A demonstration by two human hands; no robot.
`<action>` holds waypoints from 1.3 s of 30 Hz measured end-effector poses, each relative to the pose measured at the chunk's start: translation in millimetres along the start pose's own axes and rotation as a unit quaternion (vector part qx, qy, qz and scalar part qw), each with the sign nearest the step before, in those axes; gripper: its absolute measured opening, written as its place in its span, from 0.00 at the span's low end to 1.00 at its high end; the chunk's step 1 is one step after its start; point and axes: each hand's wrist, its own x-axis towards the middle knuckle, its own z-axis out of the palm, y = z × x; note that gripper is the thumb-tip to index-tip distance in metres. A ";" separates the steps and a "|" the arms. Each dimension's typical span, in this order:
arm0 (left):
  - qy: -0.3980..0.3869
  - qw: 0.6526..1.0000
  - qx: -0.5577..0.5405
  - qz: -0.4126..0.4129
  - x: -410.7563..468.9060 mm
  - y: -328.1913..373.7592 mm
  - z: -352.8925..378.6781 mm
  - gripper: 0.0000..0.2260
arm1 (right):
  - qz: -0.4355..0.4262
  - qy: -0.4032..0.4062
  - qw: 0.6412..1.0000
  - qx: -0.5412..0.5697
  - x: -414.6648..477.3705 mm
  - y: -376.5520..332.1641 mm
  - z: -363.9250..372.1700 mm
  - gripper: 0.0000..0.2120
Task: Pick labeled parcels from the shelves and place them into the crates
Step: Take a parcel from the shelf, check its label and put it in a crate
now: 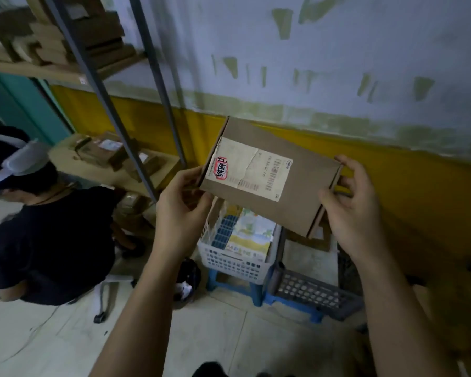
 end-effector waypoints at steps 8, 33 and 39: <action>-0.082 0.997 -0.008 -0.003 87.5 -36.3 91.1 0.17 | 0.069 0.050 0.996 -0.018 70.7 56.9 -20.6 0.25; -0.471 0.847 0.131 -0.209 195.9 -217.7 402.2 0.10 | 0.382 0.168 0.909 0.018 197.2 312.2 -51.3 0.23; -0.442 0.840 0.227 -0.217 181.5 -286.6 462.1 0.26 | 0.456 0.221 0.858 -0.081 218.5 428.2 -23.6 0.20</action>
